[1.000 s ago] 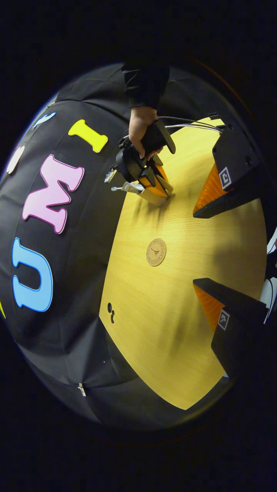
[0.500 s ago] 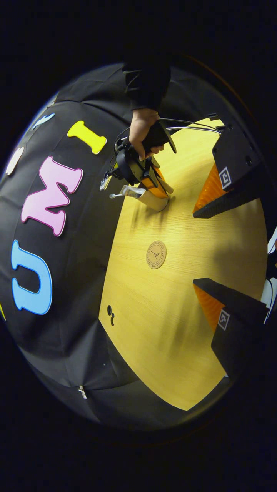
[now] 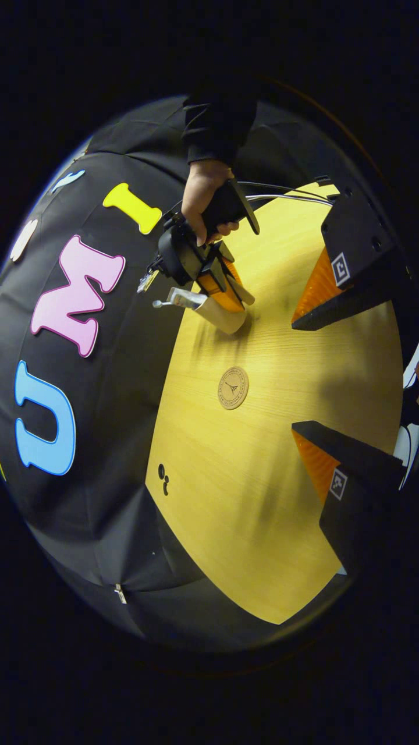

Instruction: Put the toothbrush and toothpaste on the desktop into the cup, then pick up the cup and place it on the coaster on the desktop.

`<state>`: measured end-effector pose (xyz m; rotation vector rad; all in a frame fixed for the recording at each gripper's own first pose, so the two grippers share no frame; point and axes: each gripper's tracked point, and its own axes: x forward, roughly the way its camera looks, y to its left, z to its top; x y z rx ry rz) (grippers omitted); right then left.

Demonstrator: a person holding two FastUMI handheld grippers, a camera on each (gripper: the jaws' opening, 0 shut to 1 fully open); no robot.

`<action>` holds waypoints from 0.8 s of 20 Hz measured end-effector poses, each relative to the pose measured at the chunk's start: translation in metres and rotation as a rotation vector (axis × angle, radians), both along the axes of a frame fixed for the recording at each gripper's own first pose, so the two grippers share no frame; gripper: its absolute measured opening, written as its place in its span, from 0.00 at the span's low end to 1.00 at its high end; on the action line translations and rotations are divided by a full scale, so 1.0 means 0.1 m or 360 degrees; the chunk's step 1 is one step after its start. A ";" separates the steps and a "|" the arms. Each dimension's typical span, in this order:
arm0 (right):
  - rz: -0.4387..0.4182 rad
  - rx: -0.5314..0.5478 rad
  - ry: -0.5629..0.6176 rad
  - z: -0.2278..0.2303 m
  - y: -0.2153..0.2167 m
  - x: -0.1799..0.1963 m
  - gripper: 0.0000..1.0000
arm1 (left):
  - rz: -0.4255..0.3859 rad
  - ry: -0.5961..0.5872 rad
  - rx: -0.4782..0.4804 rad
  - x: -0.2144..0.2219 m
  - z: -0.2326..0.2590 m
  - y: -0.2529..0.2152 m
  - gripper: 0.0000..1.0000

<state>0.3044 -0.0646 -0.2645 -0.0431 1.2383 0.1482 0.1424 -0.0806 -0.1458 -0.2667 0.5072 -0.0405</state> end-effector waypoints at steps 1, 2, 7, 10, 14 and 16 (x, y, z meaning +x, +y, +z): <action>0.0037 0.0000 -0.0010 0.02 0.07 0.00 0.27 | 0.0000 -0.0007 -0.0008 -0.01 0.01 0.00 0.97; 0.0081 -0.0010 -0.0010 0.03 0.14 -0.02 0.27 | 0.0003 -0.0009 -0.0014 -0.03 0.01 0.01 0.97; 0.0174 0.0075 0.0012 0.00 0.66 -0.04 0.27 | 0.0058 0.0010 -0.0026 -0.13 -0.06 0.12 0.97; 0.0224 0.0091 0.0020 -0.07 0.91 -0.04 0.27 | 0.0102 0.0030 -0.0045 -0.20 -0.11 0.22 0.97; 0.0308 0.0043 0.0005 -0.16 1.15 -0.03 0.27 | 0.0170 0.0061 -0.0068 -0.28 -0.17 0.34 0.97; 0.0327 0.0050 0.0021 -0.18 1.22 -0.05 0.27 | 0.0194 0.0067 -0.0075 -0.29 -0.18 0.39 0.97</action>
